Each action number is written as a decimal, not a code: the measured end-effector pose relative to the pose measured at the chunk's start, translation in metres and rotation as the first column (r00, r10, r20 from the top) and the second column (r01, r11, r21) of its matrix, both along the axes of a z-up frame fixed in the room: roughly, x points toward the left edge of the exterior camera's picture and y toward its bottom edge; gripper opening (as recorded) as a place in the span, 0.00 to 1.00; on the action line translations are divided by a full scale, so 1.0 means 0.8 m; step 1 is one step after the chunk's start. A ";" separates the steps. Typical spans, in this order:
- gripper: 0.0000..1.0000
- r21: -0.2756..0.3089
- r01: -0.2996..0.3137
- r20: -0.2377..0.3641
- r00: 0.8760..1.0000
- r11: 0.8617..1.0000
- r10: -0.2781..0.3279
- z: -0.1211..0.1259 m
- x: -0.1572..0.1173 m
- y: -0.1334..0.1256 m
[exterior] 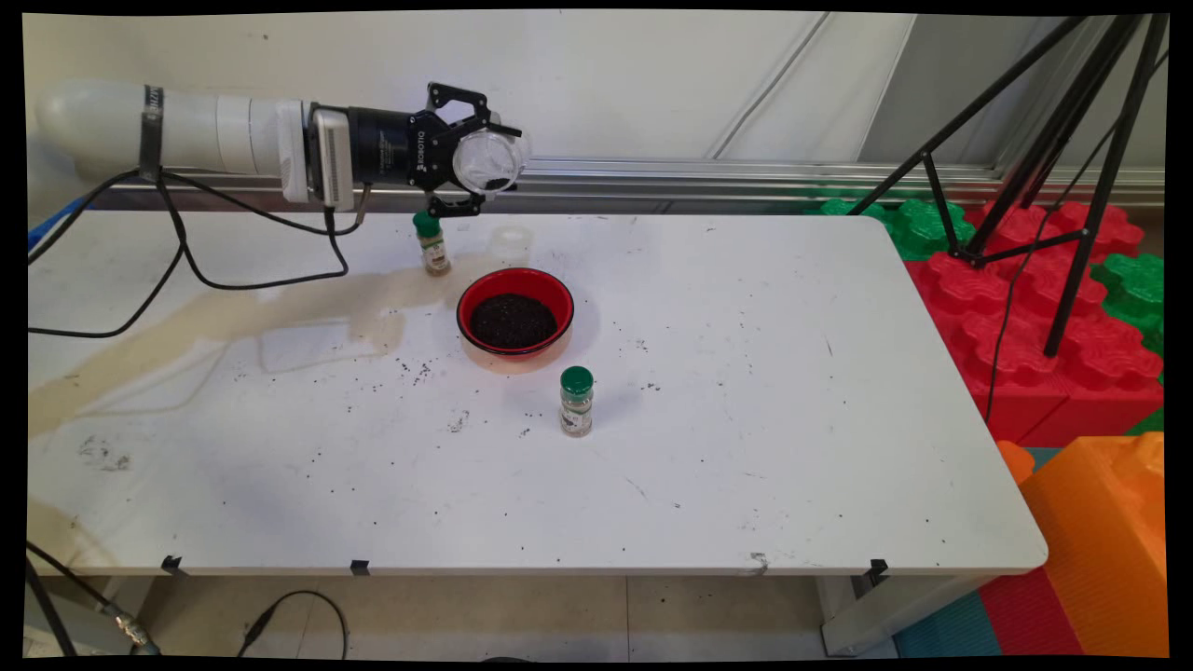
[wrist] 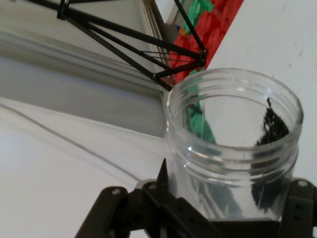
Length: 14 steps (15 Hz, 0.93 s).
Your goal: Pour the black seasoning powder in the red bowl
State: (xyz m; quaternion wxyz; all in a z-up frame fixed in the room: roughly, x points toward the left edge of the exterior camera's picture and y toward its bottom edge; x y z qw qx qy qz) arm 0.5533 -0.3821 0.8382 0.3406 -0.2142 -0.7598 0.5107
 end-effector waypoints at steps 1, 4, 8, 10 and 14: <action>0.00 0.023 -0.005 -0.018 1.000 1.000 0.006 0.000 0.000 0.000; 0.00 0.106 -0.021 -0.085 0.996 0.994 0.030 0.002 -0.001 -0.001; 0.00 0.217 -0.028 -0.171 0.983 0.976 0.066 0.004 -0.002 -0.002; 0.00 0.268 -0.030 -0.211 0.974 0.963 0.089 0.006 -0.002 -0.002; 0.00 0.388 -0.022 -0.299 0.943 0.922 0.148 0.009 -0.001 -0.003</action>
